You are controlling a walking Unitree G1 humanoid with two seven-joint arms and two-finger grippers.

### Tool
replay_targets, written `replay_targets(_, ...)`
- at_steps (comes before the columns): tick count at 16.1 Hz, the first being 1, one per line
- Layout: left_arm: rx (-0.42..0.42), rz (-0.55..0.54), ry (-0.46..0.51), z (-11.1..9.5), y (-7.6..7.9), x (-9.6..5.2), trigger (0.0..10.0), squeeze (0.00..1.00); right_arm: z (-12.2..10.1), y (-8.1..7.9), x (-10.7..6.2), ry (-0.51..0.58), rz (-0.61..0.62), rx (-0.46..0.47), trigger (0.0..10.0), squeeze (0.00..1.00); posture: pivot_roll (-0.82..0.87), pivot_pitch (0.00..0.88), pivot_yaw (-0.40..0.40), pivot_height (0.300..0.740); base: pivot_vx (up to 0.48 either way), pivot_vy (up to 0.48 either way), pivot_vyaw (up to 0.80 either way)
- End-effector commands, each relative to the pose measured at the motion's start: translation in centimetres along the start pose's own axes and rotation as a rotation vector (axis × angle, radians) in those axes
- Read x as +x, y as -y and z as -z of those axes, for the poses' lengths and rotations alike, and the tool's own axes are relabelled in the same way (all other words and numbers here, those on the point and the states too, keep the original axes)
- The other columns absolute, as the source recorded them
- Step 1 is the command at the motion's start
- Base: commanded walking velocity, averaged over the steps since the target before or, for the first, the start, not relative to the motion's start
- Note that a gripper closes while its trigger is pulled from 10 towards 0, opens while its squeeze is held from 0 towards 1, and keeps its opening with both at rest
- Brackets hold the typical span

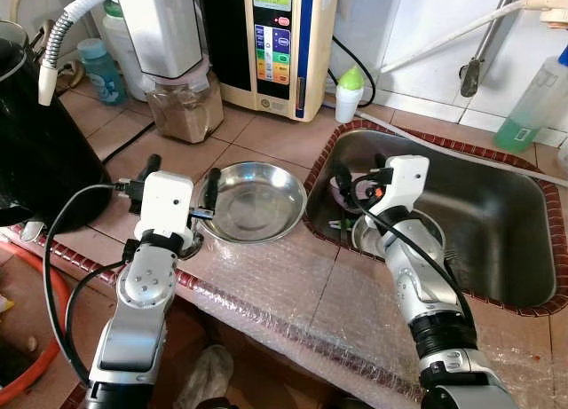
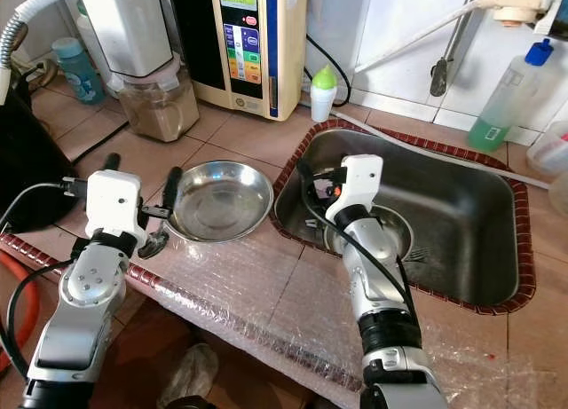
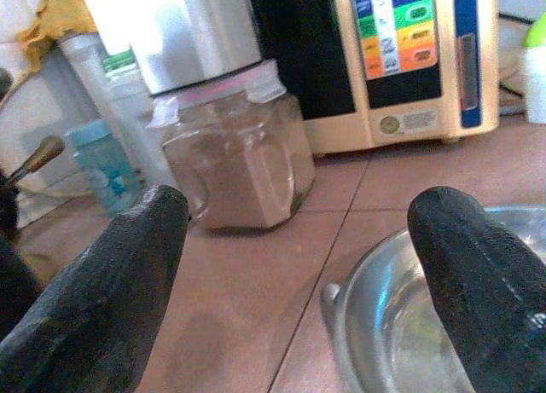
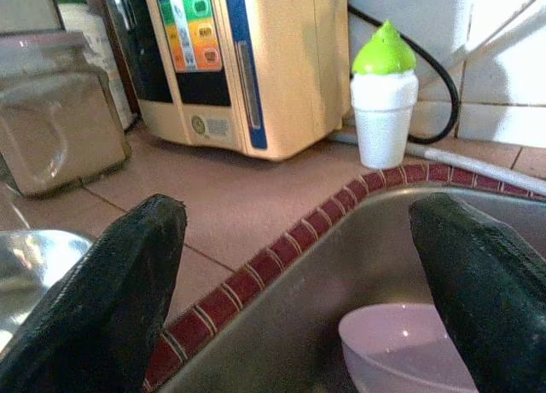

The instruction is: Kitchen organization

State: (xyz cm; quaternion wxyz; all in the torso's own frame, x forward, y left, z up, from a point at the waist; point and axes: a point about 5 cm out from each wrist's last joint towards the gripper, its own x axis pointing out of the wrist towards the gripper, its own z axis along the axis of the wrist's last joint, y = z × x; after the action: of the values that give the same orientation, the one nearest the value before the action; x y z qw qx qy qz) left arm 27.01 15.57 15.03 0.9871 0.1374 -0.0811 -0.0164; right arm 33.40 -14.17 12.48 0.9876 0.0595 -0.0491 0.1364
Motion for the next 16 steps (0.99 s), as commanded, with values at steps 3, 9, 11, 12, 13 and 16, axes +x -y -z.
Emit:
replay_targets(3,0.010,0.023,0.025,0.5,-0.2,-1.8,10.0,0.00,0.5,0.1,-0.3,-0.034,0.002,-0.014,10.0,0.00,0.06,0.000,-0.004,0.740,0.000,0.000,0.00)
replay_targets(9,0.004,-0.023,-0.057,2.9,-1.5,-5.6,10.0,0.00,0.9,-0.6,0.7,-0.062,-0.024,-0.016,10.0,0.00,0.11,0.000,-0.033,0.740,0.000,0.000,0.00)
replay_targets(11,-0.003,-0.012,-0.062,3.0,-1.4,-6.0,10.0,0.00,1.1,-0.9,0.9,-0.070,-0.031,-0.010,10.0,0.00,0.13,0.000,-0.043,0.740,0.000,0.000,0.00)
replay_targets(12,-0.019,0.003,-0.069,3.1,-1.2,-6.2,10.0,0.00,1.2,-1.1,1.0,-0.077,-0.040,-0.006,10.0,0.00,0.13,0.000,-0.049,0.740,0.000,0.000,0.00)
replay_targets(13,-0.036,0.026,-0.069,3.0,-0.9,-6.3,10.0,0.00,1.3,-1.4,1.2,-0.080,-0.048,-0.004,10.0,0.00,0.14,0.000,-0.054,0.740,0.000,0.000,0.00)
replay_targets(16,-0.086,0.083,-0.077,3.1,0.1,-6.6,10.0,0.00,1.3,-1.8,1.6,-0.082,-0.064,-0.005,10.0,0.00,0.15,0.000,-0.062,0.740,0.000,0.000,0.00)
